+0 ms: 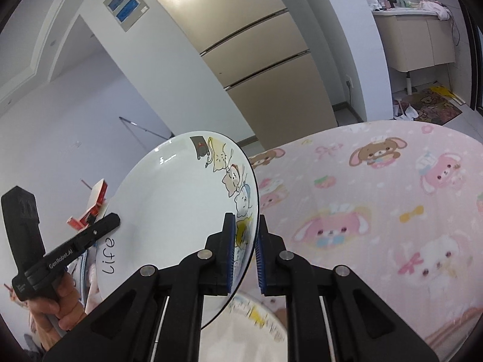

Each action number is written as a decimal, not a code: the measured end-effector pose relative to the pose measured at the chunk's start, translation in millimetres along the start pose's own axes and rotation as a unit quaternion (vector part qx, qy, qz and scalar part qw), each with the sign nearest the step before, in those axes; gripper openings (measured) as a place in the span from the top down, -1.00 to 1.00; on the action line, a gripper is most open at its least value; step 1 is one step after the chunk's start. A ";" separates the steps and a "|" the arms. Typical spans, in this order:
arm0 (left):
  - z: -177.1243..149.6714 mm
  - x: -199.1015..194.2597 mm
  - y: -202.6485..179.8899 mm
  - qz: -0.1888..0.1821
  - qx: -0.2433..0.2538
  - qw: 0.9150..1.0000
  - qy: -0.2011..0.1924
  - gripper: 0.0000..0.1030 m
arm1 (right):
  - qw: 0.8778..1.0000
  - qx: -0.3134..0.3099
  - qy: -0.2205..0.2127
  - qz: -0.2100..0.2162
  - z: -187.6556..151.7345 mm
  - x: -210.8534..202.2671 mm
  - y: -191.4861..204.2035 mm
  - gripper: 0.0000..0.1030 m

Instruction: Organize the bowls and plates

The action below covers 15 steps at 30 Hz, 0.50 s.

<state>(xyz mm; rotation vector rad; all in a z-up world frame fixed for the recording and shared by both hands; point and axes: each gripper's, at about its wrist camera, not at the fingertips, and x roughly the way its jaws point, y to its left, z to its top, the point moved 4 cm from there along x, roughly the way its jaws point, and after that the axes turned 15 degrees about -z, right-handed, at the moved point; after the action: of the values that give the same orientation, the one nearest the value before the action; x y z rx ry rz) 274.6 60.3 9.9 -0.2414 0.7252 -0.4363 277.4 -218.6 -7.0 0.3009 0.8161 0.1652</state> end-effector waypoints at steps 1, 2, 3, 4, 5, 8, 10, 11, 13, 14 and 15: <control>-4.0 -5.1 -1.4 -0.001 -0.004 1.000 -0.002 0.82 | 1.000 -0.003 0.000 0.000 -4.2 -3.2 0.7 0.77; -9.3 -10.7 -2.4 -0.001 -0.007 1.000 -0.005 0.82 | 1.000 -0.006 0.000 0.001 -7.2 -5.6 0.5 0.77; -15.1 -15.6 -3.6 0.000 -0.009 1.000 -0.007 0.82 | 1.000 -0.011 0.001 0.001 -11.2 -7.5 1.6 0.77; -21.4 -18.4 -5.1 0.003 -0.013 1.000 -0.010 0.82 | 1.000 -0.018 0.003 0.001 -15.6 -9.0 3.2 0.77; -27.5 -20.9 -6.7 0.005 -0.016 1.000 -0.008 0.82 | 1.000 -0.023 0.006 0.002 -19.6 -9.4 3.8 0.77; -47.9 -29.9 -6.0 0.006 -0.022 1.000 -0.003 0.82 | 0.999 -0.038 0.017 0.006 -32.2 -9.4 5.0 0.76; -59.2 -33.3 -7.2 0.012 -0.021 1.000 0.000 0.82 | 0.999 -0.044 0.026 0.008 -40.3 -7.3 6.2 0.76; -63.4 -33.6 -6.7 0.013 -0.022 1.000 0.001 0.82 | 0.998 -0.047 0.028 0.008 -44.5 -6.6 6.3 0.76; -73.1 -35.5 -4.8 0.013 -0.028 1.000 0.002 0.82 | 0.998 -0.051 0.034 0.010 -51.2 -3.9 6.2 0.76; -77.0 -34.7 -2.4 0.013 -0.031 0.999 0.003 0.82 | 0.998 -0.053 0.037 0.010 -54.1 -2.8 6.4 0.76; -81.5 -34.6 -1.1 0.013 -0.033 0.999 0.003 0.82 | 0.998 -0.057 0.040 0.010 -57.4 -1.0 6.5 0.76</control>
<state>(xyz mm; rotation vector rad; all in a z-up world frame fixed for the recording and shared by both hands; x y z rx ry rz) 195.5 70.2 -28.7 -0.2931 0.7491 -0.3889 234.3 -201.3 -41.3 0.1971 0.8794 0.2434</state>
